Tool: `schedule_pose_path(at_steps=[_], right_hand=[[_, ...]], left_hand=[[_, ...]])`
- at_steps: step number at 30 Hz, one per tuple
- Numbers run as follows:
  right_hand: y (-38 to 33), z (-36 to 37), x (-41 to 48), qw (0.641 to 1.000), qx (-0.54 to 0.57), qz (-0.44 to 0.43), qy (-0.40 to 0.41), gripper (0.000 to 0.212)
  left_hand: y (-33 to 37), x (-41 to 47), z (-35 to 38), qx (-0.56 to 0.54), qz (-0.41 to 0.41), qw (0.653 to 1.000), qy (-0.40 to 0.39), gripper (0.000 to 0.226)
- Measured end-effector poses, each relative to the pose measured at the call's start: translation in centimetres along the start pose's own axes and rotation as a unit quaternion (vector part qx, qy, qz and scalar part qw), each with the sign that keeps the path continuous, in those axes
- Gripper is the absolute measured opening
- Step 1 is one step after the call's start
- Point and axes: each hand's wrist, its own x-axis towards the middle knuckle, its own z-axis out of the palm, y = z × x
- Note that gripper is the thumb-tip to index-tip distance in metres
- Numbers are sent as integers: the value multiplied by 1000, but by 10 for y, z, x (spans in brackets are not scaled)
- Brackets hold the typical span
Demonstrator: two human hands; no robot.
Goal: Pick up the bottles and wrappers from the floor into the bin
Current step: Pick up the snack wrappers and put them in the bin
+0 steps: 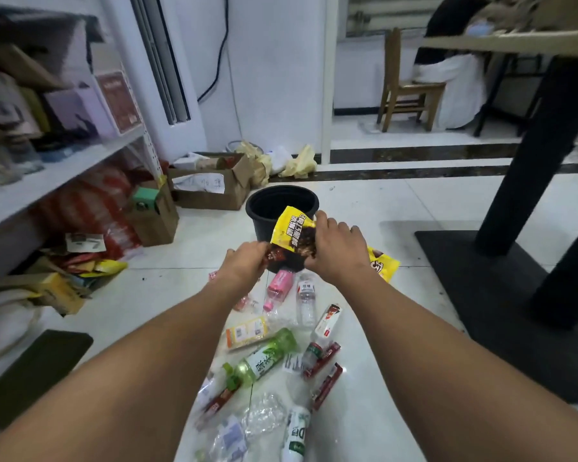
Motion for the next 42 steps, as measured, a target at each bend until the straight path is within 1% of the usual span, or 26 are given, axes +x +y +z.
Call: schedule_pose_path(at_steps=[5,7,10,15,21,27,33,37,42], right_hand=[[5,-5,19,999,9,32,-10,78],[3,0,31,999,14,38,-33,79],[3,4,51,997,17,61,-54,81],[-5,9,99,996,38,76,-42,73],[1,42,159,994,28,87,-65,67],[11,96,228,993,18,69,-98,65],[8,151,294,993,27,42,-105,77],[0,181,331,993,27,13,-113,66],[-9,207,365,995,29,-18,-99,60]], left_hand=[[-4,15,-14,-39,-14,999,5,23],[-12,22,-18,-53,-18,998,-1,21],[-27,40,-28,-47,0,999,5,22],[-49,83,-45,-36,10,998,44,27],[-64,143,-28,-38,15,999,34,28],[-88,213,2,-32,0,999,32,30],[-110,275,41,-60,-14,998,26,26],[-113,314,53,-53,-9,998,27,30],[-109,345,76,-64,-14,997,33,35]])
